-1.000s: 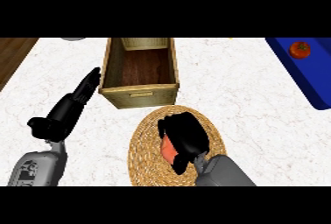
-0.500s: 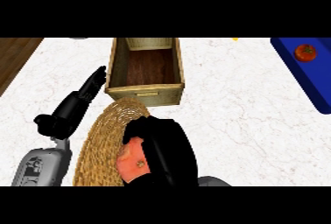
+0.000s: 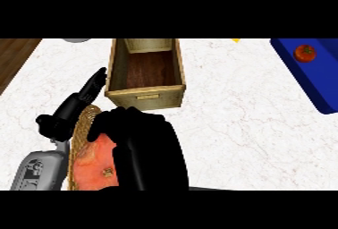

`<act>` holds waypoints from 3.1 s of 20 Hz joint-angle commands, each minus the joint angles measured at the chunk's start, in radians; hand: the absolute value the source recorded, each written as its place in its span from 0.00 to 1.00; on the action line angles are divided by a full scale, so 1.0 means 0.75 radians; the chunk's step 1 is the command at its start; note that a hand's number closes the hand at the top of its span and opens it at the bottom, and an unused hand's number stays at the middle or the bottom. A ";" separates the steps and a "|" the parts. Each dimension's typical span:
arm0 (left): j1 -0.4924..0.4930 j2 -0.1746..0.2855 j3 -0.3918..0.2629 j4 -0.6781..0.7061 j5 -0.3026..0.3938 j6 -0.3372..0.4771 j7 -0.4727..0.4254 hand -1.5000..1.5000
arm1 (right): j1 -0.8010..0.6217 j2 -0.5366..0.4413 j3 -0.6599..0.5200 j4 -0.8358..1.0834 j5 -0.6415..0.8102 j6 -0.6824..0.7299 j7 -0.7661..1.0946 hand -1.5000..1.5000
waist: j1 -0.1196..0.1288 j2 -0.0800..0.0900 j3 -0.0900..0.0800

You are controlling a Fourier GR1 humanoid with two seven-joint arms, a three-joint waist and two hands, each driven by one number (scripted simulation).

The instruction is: Pick the squash from the placemat and place it in the basket

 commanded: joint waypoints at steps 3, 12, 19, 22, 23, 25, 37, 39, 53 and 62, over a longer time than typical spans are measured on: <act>-0.009 -0.023 -0.006 0.022 -0.026 0.036 -0.017 0.50 | -0.334 0.009 -0.051 0.114 0.003 0.001 0.377 1.00 | -0.014 0.003 -0.002; -0.028 -0.017 -0.002 0.002 0.017 -0.007 0.012 0.50 | -0.733 0.008 -0.281 0.504 -0.050 -0.051 0.460 1.00 | 0.018 0.019 -0.001; 0.011 -0.007 -0.010 -0.016 -0.014 0.004 -0.016 0.50 | -0.935 0.008 -0.476 0.814 0.018 -0.184 0.419 1.00 | 0.009 0.031 0.002; -0.030 -0.012 0.007 -0.028 0.004 0.014 0.019 0.50 | -1.037 0.008 -0.565 0.990 0.036 -0.202 0.353 1.00 | 0.003 0.040 0.003; -0.006 -0.051 -0.035 0.011 -0.056 0.055 -0.041 0.50 | -1.044 0.009 -0.543 0.997 0.006 -0.202 0.384 1.00 | -0.011 0.041 0.002; 0.019 0.002 0.012 -0.036 -0.013 0.017 -0.015 0.50 | -1.074 0.009 -0.594 1.085 -0.007 -0.209 0.354 1.00 | -0.006 0.037 0.004; 0.094 -0.019 -0.012 -0.104 -0.023 0.021 -0.024 0.50 | -0.946 0.009 -0.532 1.368 -0.144 -0.448 0.076 1.00 | -0.039 0.039 0.007; 0.101 -0.009 0.007 -0.093 -0.038 0.038 -0.041 0.50 | -0.895 0.009 -0.558 1.407 -0.099 -0.490 -0.036 1.00 | -0.056 0.039 0.008; 0.119 0.019 0.056 -0.120 0.036 -0.025 -0.037 0.50 | -0.912 0.009 -0.655 1.604 -0.085 -0.727 -0.231 0.00 | -0.050 0.041 0.008; 0.021 0.027 0.089 0.030 -0.016 0.017 -0.080 0.50 | -0.887 0.009 -0.778 1.490 -0.201 -0.847 -0.441 0.00 | -0.076 0.044 0.009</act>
